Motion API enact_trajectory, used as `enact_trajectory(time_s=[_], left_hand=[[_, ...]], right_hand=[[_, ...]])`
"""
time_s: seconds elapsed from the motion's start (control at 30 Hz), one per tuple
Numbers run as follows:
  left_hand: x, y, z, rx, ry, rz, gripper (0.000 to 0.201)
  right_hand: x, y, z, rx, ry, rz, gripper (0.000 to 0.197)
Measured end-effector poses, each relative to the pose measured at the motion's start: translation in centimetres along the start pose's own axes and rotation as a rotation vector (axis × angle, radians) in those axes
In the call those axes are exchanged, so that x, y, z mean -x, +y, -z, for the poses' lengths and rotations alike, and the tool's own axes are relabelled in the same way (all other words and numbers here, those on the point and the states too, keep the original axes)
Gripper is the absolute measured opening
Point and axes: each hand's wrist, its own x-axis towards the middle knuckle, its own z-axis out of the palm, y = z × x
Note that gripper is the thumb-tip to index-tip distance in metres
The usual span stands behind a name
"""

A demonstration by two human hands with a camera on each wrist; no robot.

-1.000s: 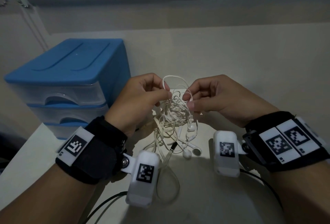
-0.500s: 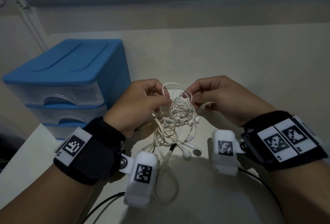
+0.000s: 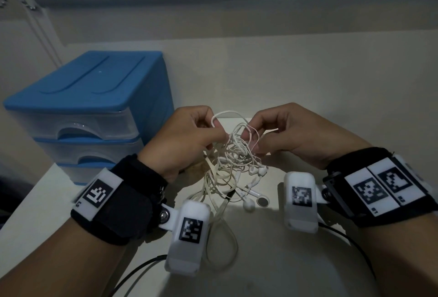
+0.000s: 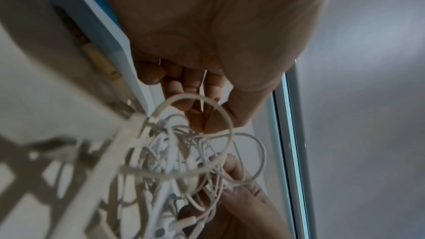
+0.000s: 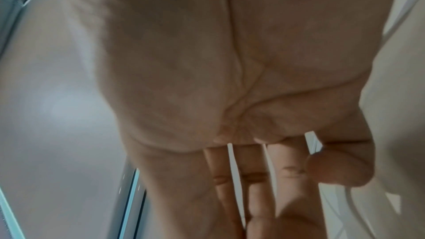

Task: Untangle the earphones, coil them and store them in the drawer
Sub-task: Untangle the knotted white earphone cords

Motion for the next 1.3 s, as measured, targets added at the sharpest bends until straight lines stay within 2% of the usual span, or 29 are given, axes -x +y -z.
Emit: enact_trajectory(time_s=[0.07,0.17,0.33,0.57,0.73,0.9,1.0,1.07,1.17,1.3], left_hand=[[0.2,0.1,0.0,-0.004,-0.010,-0.006,0.009],[0.2,0.2,0.0,-0.009,-0.047,0.001,0.006],[0.5,0.4,-0.1,-0.030,-0.072,-0.024,0.009],[0.5,0.3,0.1,-0.027,-0.158,-0.047,0.013],[0.6,0.4,-0.1,0.037,-0.173,-0.060,0.014],[0.5,0.1,0.0,-0.008,-0.157,-0.073,0.010],[0.2,-0.2,0.2,-0.008,-0.119,-0.077,0.011],[0.2,-0.2,0.2,-0.001,-0.111,-0.066,0.011],[0.3,-0.1,0.2,0.024,-0.109,-0.050,0.012],[0.3,0.0,0.1,0.033,-0.099,-0.038,0.014]], right_hand=[[-0.1,-0.1,-0.1,0.051,0.017,0.026,0.007],[-0.2,-0.1,0.0,0.045,0.043,0.005,0.007],[-0.2,-0.1,-0.1,0.069,0.062,-0.014,0.021],[-0.2,-0.2,-0.4,-0.021,0.050,-0.025,0.036],[-0.2,-0.1,-0.3,-0.063,0.063,-0.031,0.033],[-0.3,-0.1,-0.2,-0.145,0.053,-0.075,0.035],[-0.2,-0.2,0.1,-0.199,-0.014,-0.085,0.026],[-0.2,-0.1,0.0,-0.168,-0.045,-0.061,0.013],[-0.4,0.5,0.2,-0.067,0.078,-0.032,0.005],[-0.5,1.0,0.7,-0.001,0.197,-0.023,0.020]])
